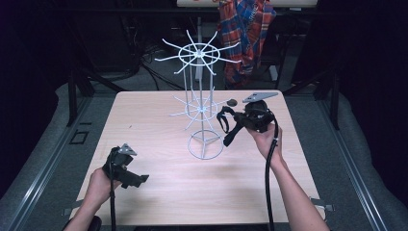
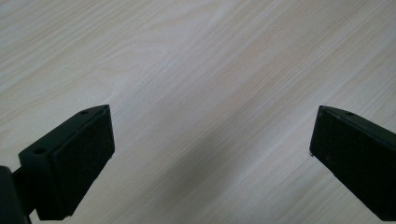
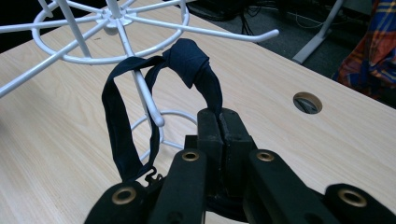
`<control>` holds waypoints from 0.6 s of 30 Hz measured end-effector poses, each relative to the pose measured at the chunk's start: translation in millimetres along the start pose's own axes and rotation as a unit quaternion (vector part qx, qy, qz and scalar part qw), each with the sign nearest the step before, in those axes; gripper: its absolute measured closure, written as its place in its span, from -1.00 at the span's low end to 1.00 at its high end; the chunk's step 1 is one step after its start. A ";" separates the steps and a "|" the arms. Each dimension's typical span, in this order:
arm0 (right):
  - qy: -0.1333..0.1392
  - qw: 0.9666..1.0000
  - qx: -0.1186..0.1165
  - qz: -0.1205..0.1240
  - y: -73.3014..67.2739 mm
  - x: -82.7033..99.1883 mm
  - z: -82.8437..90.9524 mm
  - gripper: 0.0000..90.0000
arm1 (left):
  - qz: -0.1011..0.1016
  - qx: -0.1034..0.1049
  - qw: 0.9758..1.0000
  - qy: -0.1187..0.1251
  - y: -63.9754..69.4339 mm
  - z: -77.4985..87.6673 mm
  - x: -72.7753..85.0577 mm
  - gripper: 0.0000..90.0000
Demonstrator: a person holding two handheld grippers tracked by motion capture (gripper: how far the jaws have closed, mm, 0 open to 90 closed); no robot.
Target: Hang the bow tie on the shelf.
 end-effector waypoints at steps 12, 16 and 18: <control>-0.016 1.000 -0.013 0.005 -7.4 3.9 -15.2 0.96 | 0.000 0.001 1.000 -0.001 -0.1 -0.3 0.0 -1.00; -0.014 1.000 -0.020 0.003 -8.2 5.3 -16.2 0.95 | 0.000 0.000 1.000 -0.001 0.0 -0.1 0.1 -1.00; -0.015 1.000 -0.021 0.004 -8.2 5.6 -16.2 0.95 | 0.000 0.000 1.000 -0.001 0.1 -0.1 0.0 -1.00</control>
Point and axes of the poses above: each handheld gripper's, and its own axes: z roughly backward along the jaws, x roughly out of its underside, y roughly to its right, the point moved 1 cm from there along -z, roughly forward along the jaws
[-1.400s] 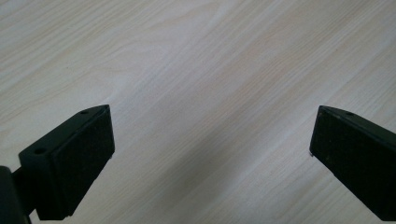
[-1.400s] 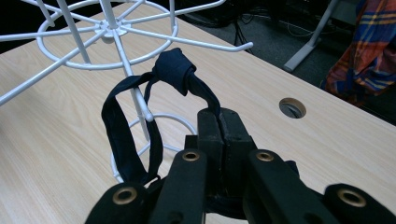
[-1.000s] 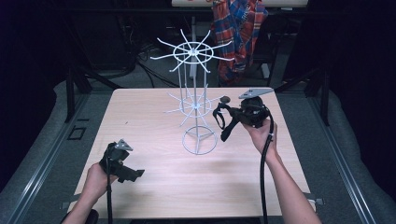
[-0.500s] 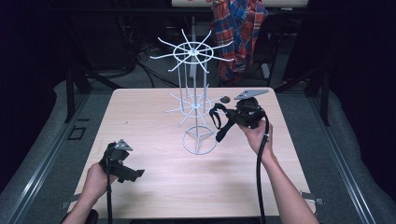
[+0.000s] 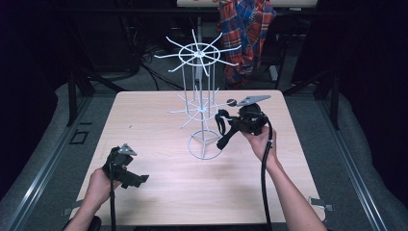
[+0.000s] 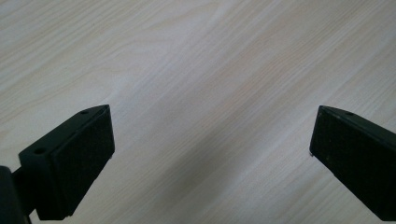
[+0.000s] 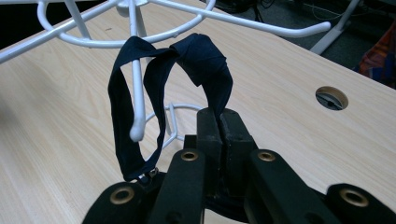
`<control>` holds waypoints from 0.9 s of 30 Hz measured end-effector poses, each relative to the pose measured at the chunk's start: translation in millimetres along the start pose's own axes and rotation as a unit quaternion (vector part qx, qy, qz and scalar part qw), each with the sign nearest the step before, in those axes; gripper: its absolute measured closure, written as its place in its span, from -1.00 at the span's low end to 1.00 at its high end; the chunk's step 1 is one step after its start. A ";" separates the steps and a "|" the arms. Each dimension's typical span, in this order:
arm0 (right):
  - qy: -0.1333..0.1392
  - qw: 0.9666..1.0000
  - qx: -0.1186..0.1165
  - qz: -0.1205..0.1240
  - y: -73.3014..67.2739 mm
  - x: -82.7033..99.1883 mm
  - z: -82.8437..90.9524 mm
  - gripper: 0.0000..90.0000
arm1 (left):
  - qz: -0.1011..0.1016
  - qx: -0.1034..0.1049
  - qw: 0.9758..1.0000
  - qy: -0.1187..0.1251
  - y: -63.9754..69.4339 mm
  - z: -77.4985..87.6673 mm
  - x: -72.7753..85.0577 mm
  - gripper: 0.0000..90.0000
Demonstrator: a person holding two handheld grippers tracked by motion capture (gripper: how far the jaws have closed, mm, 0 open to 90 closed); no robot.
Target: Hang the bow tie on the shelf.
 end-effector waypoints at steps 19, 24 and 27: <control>-0.006 1.000 -0.022 0.002 0.2 6.5 -7.4 0.97 | -0.001 0.002 1.000 0.000 0.5 -0.1 0.0 -1.00; -0.007 1.000 -0.029 0.004 -2.2 5.6 -8.8 0.96 | 0.000 0.002 1.000 0.000 0.8 -0.7 -0.3 -1.00; -0.005 0.999 -0.032 0.004 -2.5 5.9 -8.5 0.96 | 0.000 0.002 1.000 0.000 0.9 -0.2 -0.1 -1.00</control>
Point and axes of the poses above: each handheld gripper's, and its own axes: z roughly backward along the jaws, x roughly out of its underside, y roughly to its right, the point moved 1 cm from there along -z, roughly forward along the jaws
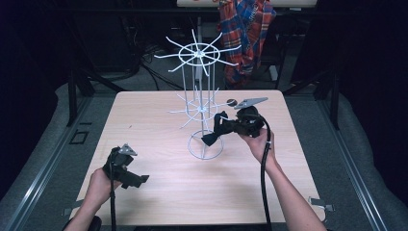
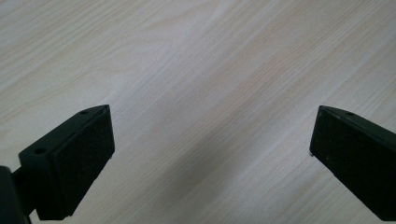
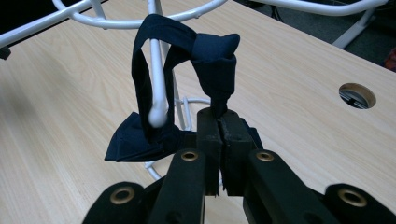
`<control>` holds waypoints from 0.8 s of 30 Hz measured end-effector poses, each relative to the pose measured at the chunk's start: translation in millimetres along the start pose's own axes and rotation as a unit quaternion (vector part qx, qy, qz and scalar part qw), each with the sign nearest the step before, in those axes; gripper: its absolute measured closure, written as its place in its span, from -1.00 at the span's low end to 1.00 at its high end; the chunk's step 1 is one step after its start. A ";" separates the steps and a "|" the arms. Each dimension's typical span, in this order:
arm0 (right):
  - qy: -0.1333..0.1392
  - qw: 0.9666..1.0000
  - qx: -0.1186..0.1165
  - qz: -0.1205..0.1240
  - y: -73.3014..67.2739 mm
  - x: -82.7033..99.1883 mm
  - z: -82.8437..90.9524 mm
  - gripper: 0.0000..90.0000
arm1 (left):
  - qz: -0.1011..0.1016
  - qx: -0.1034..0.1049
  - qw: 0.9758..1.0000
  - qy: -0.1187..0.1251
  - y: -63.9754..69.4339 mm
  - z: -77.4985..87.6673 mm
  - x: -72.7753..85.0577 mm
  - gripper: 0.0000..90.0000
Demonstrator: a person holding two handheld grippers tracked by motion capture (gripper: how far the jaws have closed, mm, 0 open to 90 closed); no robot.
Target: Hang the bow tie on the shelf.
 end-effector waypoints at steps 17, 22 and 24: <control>-0.008 1.000 -0.006 0.003 -5.7 -1.3 9.5 0.76 | 0.000 -0.001 1.000 0.000 -0.3 -0.2 0.2 -1.00; -0.023 1.000 0.000 0.005 -6.7 -0.4 14.8 0.69 | -0.001 -0.001 1.000 0.001 -0.1 0.3 0.3 -1.00; -0.024 1.000 0.002 0.003 -6.7 0.6 17.4 0.66 | 0.001 -0.002 1.000 0.001 -0.7 0.2 0.4 -1.00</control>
Point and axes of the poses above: each handheld gripper's, and its own axes: z roughly backward along the jaws, x roughly out of its underside, y roughly to its right, the point moved 1 cm from there along -z, roughly forward along the jaws
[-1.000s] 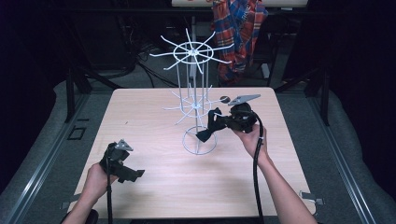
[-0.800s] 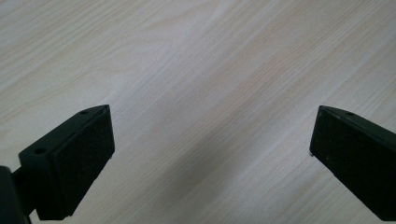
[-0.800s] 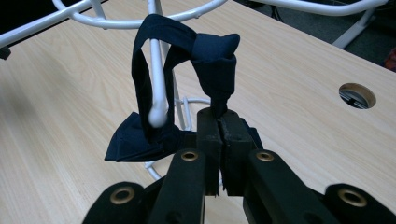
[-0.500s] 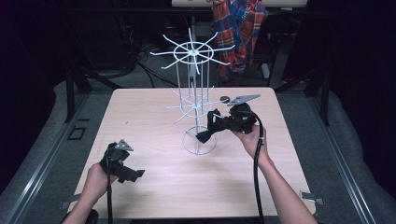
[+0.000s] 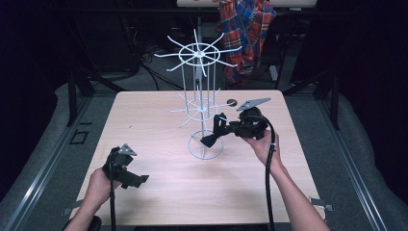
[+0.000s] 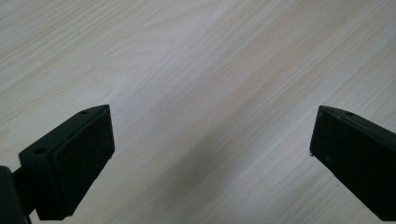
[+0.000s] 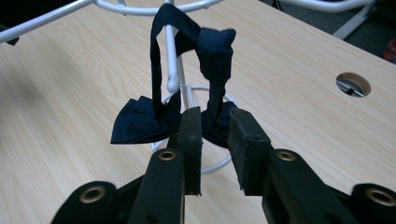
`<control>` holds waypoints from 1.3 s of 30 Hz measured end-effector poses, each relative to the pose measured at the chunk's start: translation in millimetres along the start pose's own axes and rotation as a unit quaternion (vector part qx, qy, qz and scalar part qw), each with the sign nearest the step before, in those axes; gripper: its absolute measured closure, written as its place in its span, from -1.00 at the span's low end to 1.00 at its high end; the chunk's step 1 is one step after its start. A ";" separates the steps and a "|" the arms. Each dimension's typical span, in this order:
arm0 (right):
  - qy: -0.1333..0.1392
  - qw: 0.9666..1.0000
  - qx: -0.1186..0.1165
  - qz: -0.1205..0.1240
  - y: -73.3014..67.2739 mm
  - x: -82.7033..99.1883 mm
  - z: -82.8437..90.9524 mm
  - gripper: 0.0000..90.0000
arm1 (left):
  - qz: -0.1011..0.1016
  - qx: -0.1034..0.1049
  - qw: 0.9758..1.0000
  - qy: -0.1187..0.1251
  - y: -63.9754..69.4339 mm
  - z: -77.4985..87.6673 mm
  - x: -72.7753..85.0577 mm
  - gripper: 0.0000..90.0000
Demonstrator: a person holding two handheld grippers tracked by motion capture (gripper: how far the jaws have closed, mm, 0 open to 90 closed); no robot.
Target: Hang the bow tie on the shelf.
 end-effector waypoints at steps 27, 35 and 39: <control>-0.079 0.996 0.024 -0.020 5.1 31.6 40.0 -0.64 | 0.001 -0.001 1.000 0.000 -0.2 0.0 0.0 -1.00; -0.115 0.992 0.032 -0.049 14.1 63.1 53.4 -0.75 | 0.001 0.000 1.000 -0.002 0.4 -0.8 -0.7 -1.00; -0.123 0.990 0.030 -0.068 15.5 77.4 57.8 -0.79 | 0.001 -0.001 1.000 -0.003 0.3 -0.8 -0.6 -1.00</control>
Point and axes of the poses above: each handheld gripper's, and its own axes: z roughly backward along the jaws, x roughly out of its underside, y roughly to its right, the point moved 1 cm from there along -z, roughly forward along the jaws
